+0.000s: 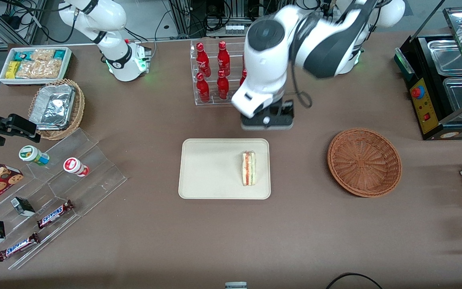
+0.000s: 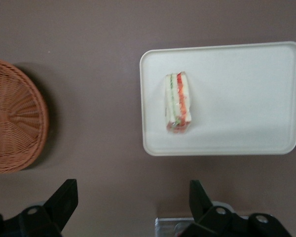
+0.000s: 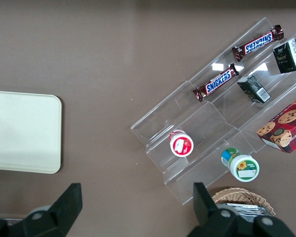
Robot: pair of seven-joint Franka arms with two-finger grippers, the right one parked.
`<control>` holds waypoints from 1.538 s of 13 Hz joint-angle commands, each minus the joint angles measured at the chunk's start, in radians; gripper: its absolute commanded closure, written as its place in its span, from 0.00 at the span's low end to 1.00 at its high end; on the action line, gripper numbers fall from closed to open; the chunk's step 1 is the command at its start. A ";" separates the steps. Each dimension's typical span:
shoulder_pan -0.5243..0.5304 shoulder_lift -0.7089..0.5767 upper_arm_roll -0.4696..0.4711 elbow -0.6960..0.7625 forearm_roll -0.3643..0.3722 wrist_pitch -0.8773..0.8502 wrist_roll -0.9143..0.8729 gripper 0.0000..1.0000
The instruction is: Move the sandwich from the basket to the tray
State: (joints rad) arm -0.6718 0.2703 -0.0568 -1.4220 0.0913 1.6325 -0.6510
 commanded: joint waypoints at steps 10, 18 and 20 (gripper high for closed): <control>0.340 -0.327 0.008 -0.064 -0.076 -0.278 0.450 0.00; 0.602 -0.329 0.008 -0.057 -0.183 -0.368 0.538 0.00; 0.667 -0.341 0.006 -0.060 -0.212 -0.388 0.539 0.00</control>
State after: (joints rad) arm -0.0690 -0.0448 -0.0360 -1.4693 -0.0858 1.2683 -0.1295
